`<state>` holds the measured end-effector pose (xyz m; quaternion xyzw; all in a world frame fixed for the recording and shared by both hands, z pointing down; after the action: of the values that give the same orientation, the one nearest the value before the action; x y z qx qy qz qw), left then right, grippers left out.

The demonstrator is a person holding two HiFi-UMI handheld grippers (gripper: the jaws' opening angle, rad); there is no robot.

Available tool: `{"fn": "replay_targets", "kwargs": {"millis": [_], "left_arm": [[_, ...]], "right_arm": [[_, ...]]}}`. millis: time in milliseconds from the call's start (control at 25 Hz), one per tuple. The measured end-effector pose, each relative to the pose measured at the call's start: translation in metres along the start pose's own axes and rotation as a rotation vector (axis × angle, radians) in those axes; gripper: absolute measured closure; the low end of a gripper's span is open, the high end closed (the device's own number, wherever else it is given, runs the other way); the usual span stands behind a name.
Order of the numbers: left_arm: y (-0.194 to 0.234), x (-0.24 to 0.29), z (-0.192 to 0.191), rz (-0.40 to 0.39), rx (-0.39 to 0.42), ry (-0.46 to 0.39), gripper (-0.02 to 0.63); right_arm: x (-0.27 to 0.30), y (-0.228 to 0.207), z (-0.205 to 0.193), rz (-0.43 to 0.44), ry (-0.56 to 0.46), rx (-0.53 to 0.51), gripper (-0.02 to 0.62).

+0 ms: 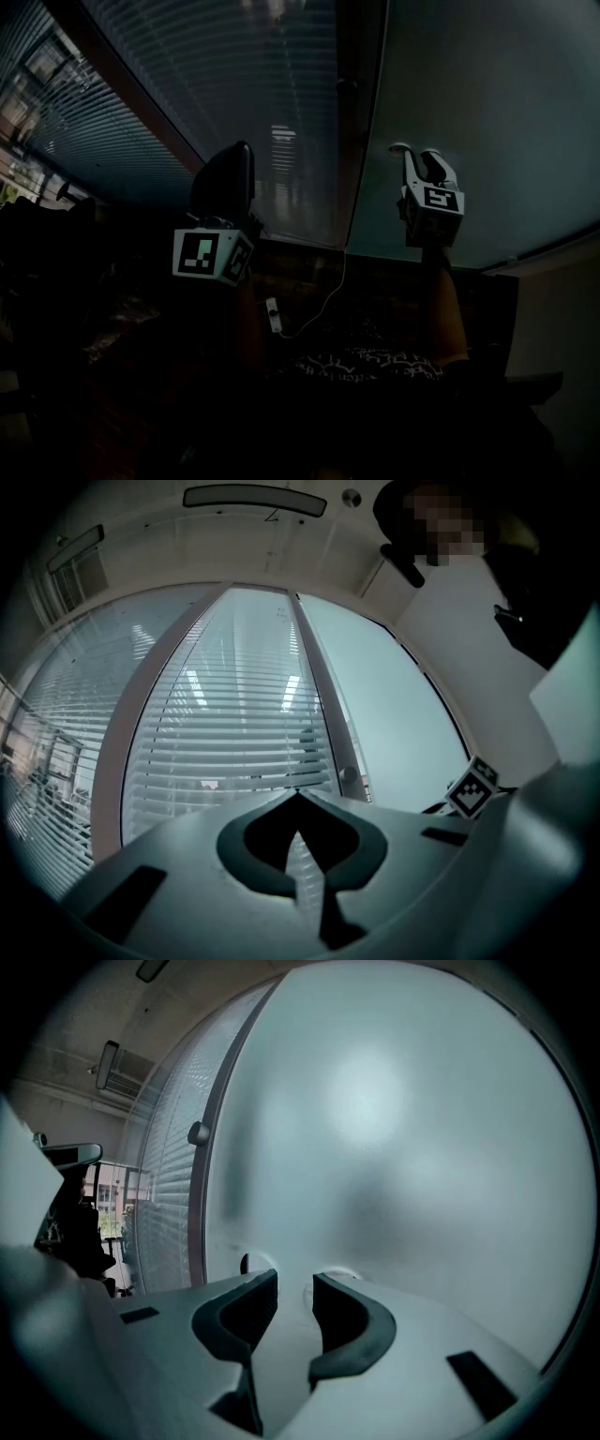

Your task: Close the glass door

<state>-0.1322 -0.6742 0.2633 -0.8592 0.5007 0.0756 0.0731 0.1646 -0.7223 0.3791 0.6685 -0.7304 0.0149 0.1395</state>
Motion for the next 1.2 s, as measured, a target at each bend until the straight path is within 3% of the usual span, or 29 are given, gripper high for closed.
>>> {"fn": "replay_targets", "kwargs": {"millis": [600,1200], "left_arm": [[0.013,0.008,-0.016,0.02,0.01,0.014,0.604],[0.005,0.009,-0.008,0.006,0.014,0.014,0.604]], "right_arm": [[0.016,-0.007,0.002,-0.015,0.003,0.011,0.477],[0.017,-0.009,0.005,-0.011,0.004,0.009,0.477]]}}
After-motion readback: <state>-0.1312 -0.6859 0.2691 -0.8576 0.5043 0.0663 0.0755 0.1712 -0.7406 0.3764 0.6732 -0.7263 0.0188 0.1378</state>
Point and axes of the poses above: the fingertips, and each gripper's own axes: x forward along the fingers, y to its left, z out of its top, the point moved 1 cm from there along -x, backward along the fingers, and after that the axes turned 5 degrees about -x, right-handed, at the moved point
